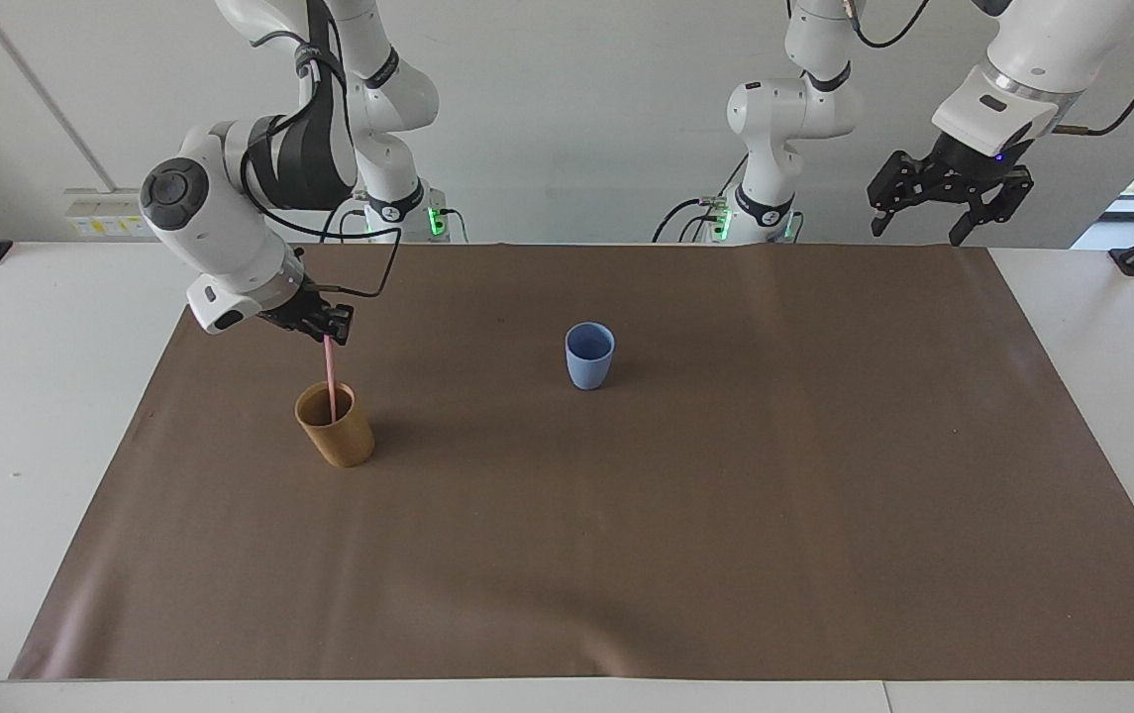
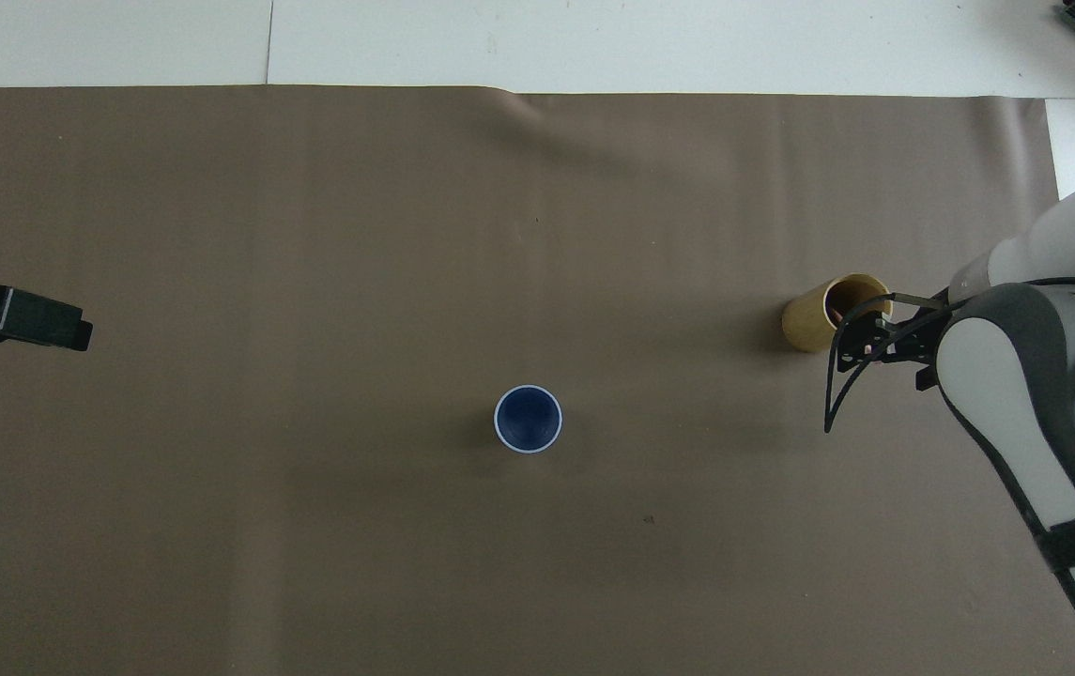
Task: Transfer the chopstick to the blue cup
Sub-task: 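Grasp the pink stick with the right gripper and lift it out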
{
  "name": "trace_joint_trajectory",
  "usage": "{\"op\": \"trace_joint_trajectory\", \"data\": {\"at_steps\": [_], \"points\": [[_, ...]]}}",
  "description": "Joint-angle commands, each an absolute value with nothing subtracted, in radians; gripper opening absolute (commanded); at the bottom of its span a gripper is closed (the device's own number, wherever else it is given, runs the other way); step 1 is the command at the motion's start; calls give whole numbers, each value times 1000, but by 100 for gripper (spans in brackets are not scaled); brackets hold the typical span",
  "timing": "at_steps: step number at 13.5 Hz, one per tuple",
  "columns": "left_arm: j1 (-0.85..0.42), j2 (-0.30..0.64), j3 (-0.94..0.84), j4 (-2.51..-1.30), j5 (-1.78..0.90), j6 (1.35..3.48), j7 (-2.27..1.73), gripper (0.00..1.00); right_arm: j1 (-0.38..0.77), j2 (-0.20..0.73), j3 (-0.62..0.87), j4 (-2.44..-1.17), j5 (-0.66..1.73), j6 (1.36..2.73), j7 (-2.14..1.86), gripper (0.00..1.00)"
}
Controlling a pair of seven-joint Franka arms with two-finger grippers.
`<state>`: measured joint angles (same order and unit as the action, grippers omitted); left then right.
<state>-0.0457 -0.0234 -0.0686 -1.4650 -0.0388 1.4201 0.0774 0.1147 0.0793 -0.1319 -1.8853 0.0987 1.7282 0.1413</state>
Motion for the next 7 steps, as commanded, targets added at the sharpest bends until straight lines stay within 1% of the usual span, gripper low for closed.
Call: {"op": "trace_joint_trajectory", "data": {"at_steps": [1,2,7], "points": [[-28,-48,-80,-1491,-26,1417,89,100,113,69,-130,-1885,118,1710,115,8],[-28,-49,-81,-1491,-26,1417,89,100,114,71,-130,-1882,118,1710,114,4],[-28,-49,-80,-1491,-26,1417,89,100,112,78,-130,-1858,118,1706,112,0]]}}
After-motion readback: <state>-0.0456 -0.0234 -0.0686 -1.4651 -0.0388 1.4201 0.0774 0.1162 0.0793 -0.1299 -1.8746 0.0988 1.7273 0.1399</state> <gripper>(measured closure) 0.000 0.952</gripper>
